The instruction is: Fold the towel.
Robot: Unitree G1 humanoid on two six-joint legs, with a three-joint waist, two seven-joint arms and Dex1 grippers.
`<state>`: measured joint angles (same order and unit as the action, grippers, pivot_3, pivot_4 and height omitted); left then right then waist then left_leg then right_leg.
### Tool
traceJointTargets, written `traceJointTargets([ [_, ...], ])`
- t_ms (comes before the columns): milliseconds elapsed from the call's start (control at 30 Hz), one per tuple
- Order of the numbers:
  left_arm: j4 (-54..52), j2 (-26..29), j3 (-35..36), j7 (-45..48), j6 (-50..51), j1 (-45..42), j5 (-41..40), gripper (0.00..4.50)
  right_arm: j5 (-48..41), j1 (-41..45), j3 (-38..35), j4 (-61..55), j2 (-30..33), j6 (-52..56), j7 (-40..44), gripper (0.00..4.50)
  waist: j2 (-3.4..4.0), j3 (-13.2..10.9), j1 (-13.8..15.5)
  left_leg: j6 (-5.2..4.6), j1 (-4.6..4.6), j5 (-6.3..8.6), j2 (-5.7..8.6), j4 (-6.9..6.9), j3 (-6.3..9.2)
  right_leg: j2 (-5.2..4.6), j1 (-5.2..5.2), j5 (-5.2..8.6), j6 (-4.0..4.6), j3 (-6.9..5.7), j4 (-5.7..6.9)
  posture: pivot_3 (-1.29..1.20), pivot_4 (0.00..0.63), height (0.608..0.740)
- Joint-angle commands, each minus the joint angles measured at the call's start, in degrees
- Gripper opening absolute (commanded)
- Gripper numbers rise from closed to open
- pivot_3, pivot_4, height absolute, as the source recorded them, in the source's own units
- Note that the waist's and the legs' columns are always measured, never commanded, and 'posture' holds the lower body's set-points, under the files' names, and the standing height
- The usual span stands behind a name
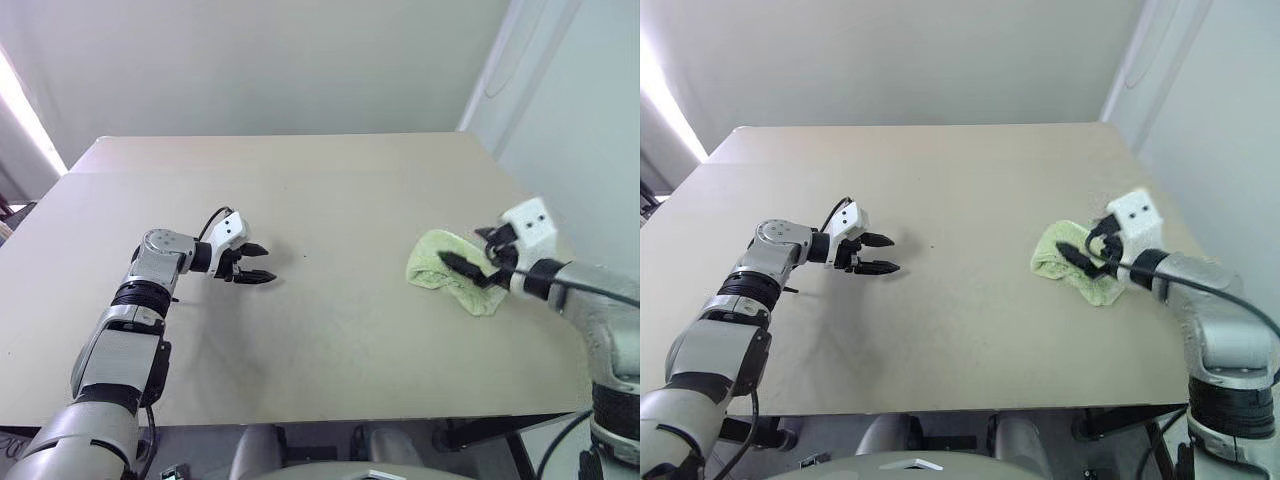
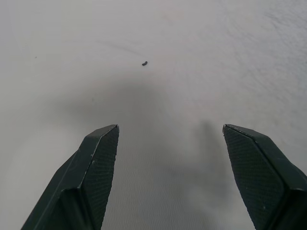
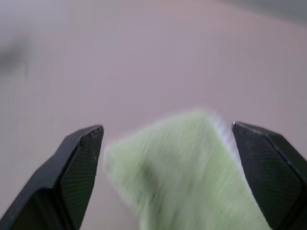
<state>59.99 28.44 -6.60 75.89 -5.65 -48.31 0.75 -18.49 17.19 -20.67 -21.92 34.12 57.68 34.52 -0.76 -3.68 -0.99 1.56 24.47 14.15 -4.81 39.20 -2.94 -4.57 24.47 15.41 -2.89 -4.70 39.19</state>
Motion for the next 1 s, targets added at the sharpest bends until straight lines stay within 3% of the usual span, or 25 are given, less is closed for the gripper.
traceJointTargets([
  [33, -0.3, -0.1, -0.3, -0.5, -1.5, -1.8, 0.6, 3.66, 0.8, 4.2, -2.6, 5.7, -4.2, 1.3, -8.8, 4.46, 0.0, 0.0, 0.1, 0.0, 0.0, 0.0, 0.0, -0.01, 0.0, -0.01, 0.0, -0.01, 0.01, 0.0, 0.0, 0.0, 0.0, 0.683],
  [133, 0.0, -0.1, -1.4, -1.3, -3.2, -1.4, 1.9, 3.66, 2.5, 5.3, -1.0, 9.4, -7.2, 0.6, -13.9, 4.46, 0.03, 0.0, 0.2, 0.0, 0.03, 0.0, 0.01, -0.02, -0.03, -0.03, 0.02, -0.13, 0.21, 0.0, 0.0, 0.0, 0.0, 0.683],
  [367, 0.5, -0.4, -0.5, -1.2, -3.0, -2.2, 1.0, 3.66, 4.6, -1.4, 7.7, 10.9, -13.1, -3.4, -17.6, 4.46, 0.08, 0.0, 0.0, -0.01, 0.14, 0.0, 0.01, -0.13, -0.03, 0.01, 0.14, -0.19, -0.04, 0.0, 0.01, 0.0, 0.0, 0.683],
  [600, 0.0, -0.4, -0.2, -1.2, -3.1, -2.0, 0.6, 3.66, 9.1, -3.5, 13.1, 18.8, -12.7, -10.4, -19.2, 4.46, 0.03, 0.0, 0.0, -0.01, -0.01, 0.0, 0.01, -0.03, -0.03, -0.04, -0.04, 0.02, -0.04, 0.0, -0.01, 0.0, 0.0, 0.683],
  [1000, -7.8, 1.7, 4.2, 8.7, 10.7, -2.9, -7.9, 3.66, -7.4, -5.8, 0.3, 2.6, -7.9, -5.7, -9.5, 4.46, 0.06, 0.0, -0.1, -0.01, 0.05, 0.0, 0.01, -0.05, -0.01, -0.01, 0.02, -0.12, 0.05, 0.0, 0.0, 0.0, 0.0, 0.683],
])
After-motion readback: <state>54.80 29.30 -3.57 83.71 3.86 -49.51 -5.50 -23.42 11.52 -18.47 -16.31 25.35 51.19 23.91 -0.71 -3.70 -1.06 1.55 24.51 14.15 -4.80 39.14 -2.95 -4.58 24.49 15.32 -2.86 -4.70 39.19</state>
